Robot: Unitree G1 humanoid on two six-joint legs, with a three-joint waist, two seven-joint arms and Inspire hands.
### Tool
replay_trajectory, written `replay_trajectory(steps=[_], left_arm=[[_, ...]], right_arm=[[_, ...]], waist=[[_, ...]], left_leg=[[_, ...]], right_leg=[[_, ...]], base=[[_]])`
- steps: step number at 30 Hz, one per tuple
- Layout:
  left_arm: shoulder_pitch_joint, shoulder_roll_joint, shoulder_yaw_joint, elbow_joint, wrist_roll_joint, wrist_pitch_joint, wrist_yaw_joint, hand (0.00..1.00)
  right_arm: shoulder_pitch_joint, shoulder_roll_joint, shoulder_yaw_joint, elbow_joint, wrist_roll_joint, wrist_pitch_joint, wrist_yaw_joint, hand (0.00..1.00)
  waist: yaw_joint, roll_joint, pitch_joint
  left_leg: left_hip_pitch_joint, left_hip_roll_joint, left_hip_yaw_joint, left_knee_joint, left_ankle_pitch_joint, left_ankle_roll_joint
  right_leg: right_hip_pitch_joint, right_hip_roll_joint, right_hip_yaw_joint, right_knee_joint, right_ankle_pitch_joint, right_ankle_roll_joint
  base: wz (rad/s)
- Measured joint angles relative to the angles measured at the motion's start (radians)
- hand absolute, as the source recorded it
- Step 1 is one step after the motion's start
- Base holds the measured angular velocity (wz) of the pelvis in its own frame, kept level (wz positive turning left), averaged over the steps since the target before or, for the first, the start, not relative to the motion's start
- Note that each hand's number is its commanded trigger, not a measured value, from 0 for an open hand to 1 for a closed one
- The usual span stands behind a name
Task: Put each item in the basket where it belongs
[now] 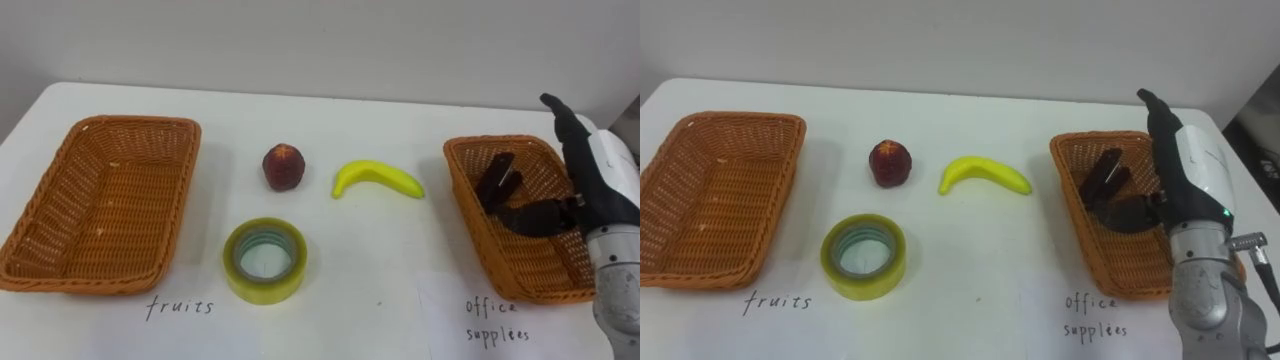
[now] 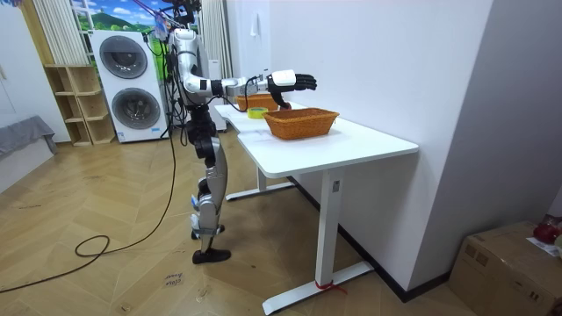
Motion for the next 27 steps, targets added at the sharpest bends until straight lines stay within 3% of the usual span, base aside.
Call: replay_trajectory(steps=[13, 22, 27], left_arm=[[-0.019, -0.001, 0.0, 0.0, -0.001, 0.0, 0.0, 0.0], [-0.03, 0.002, -0.031, 0.0, -0.011, -0.001, 0.001, 0.0], [-0.022, 0.005, -0.055, 0.008, -0.01, -0.008, 0.028, 0.0]], right_arm=[[0.0, 0.006, 0.0, 0.0, 0.027, 0.0, 0.007, 0.0], [-0.035, 0.008, 0.003, -0.005, 0.184, 0.0, 0.003, 0.0], [-0.059, 0.008, 0.036, -0.052, 0.329, -0.01, -0.075, 0.0]], waist=[[0.011, -0.012, 0.0073], [0.025, -0.03, 0.0039], [0.038, -0.032, 0.003]], left_leg=[[-0.003, 0.0, -0.001, -0.002, 0.0, 0.0], [-0.004, -0.002, -0.001, 0.001, 0.0, 0.0], [-0.014, 0.0, -0.005, -0.004, 0.0, 0.0]], right_leg=[[-0.002, -0.001, -0.001, -0.001, 0.0, 0.0], [-0.002, -0.002, -0.004, -0.001, 0.0, 0.0], [-0.009, -0.001, -0.012, -0.001, 0.0, 0.0]], base=[[0.0], [0.0], [0.0]])
